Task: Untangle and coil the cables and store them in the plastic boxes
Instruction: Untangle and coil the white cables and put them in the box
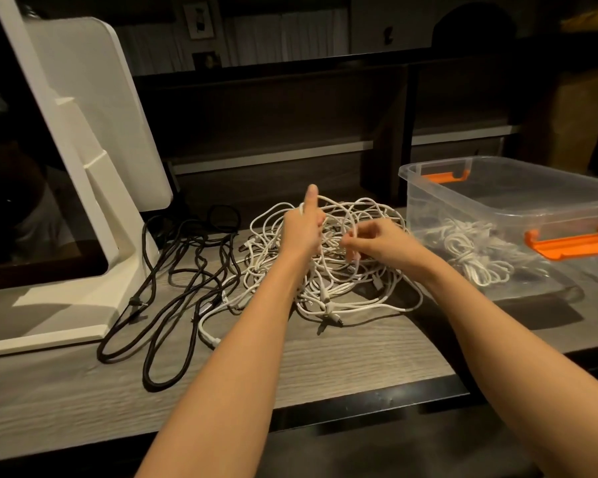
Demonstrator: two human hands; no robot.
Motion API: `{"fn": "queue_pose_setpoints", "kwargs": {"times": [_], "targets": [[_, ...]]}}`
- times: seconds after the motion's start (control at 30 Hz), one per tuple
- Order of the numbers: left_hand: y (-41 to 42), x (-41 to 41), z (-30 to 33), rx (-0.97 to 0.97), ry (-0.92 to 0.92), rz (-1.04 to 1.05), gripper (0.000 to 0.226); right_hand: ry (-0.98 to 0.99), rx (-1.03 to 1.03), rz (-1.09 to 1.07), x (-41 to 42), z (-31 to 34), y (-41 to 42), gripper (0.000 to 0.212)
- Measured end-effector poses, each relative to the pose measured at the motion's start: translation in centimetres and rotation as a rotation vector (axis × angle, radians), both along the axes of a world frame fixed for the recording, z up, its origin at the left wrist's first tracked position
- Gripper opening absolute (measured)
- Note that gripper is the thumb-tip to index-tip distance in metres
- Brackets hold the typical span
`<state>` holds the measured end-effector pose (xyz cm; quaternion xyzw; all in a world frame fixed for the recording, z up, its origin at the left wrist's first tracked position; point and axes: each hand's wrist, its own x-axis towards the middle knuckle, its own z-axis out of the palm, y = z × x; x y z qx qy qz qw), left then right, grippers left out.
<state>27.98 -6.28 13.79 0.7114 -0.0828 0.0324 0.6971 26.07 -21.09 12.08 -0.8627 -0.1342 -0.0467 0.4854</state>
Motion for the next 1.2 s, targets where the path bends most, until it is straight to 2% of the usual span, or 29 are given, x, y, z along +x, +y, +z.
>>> {"fn": "queue_pose_setpoints", "kwargs": {"times": [0.1, 0.17, 0.3, 0.43, 0.5, 0.6, 0.67, 0.77, 0.83, 0.93, 1.0, 1.13, 1.2], "targets": [[0.6, 0.6, -0.2, -0.121, 0.058, 0.17, 0.058, 0.069, -0.135, 0.106, -0.5, 0.4, -0.1, 0.019], [0.7, 0.5, -0.1, -0.249, 0.112, 0.122, 0.056, 0.074, -0.139, 0.132, -0.8, 0.6, -0.1, 0.024], [1.0, 0.7, 0.0, -0.583, 0.2, -0.025, 0.053, -0.015, -0.076, 0.019, -0.3, 0.2, -0.3, 0.034], [1.6, 1.0, 0.0, -0.825, 0.272, -0.057, 0.056, -0.137, -0.165, -0.117, 0.2, -0.2, -0.4, 0.027], [1.7, 1.1, 0.0, -0.942, 0.317, -0.064, 0.061, -0.221, -0.105, -0.208, 0.4, -0.3, -0.6, 0.025], [1.6, 0.8, 0.2, -1.054, 0.352, -0.116, 0.062, -0.315, 0.186, -0.293, 0.5, 0.0, -0.9, 0.012], [1.3, 0.3, 0.5, -0.944, 0.375, -0.135, 0.061, -0.316, 0.382, -0.235, 0.2, 0.5, -0.8, 0.006], [0.4, -0.3, 0.7, -0.49, 0.25, -0.106, 0.061, -0.248, 0.567, -0.028, -0.2, 0.6, 0.2, 0.007], [-0.2, -0.9, 0.6, -0.167, 0.113, -0.103, 0.061, -0.178, 0.611, 0.051, -0.1, 0.5, 0.8, 0.009], [-0.7, -1.4, 0.5, 0.168, 0.004, -0.138, 0.063, -0.164, 0.577, 0.063, 0.2, 0.3, 0.7, 0.025], [-0.9, -1.6, 0.4, 0.281, 0.021, -0.222, 0.066, -0.167, 0.553, 0.059, 0.2, 0.4, 0.5, 0.035], [-0.8, -1.8, 0.5, 0.271, 0.137, -0.414, 0.067, -0.166, 0.58, -0.002, 0.4, 0.4, 0.2, 0.04], [-0.5, -1.5, 0.4, 0.277, 0.117, -0.467, 0.062, -0.265, 0.396, -0.087, 0.5, 0.1, 0.2, 0.029]]}}
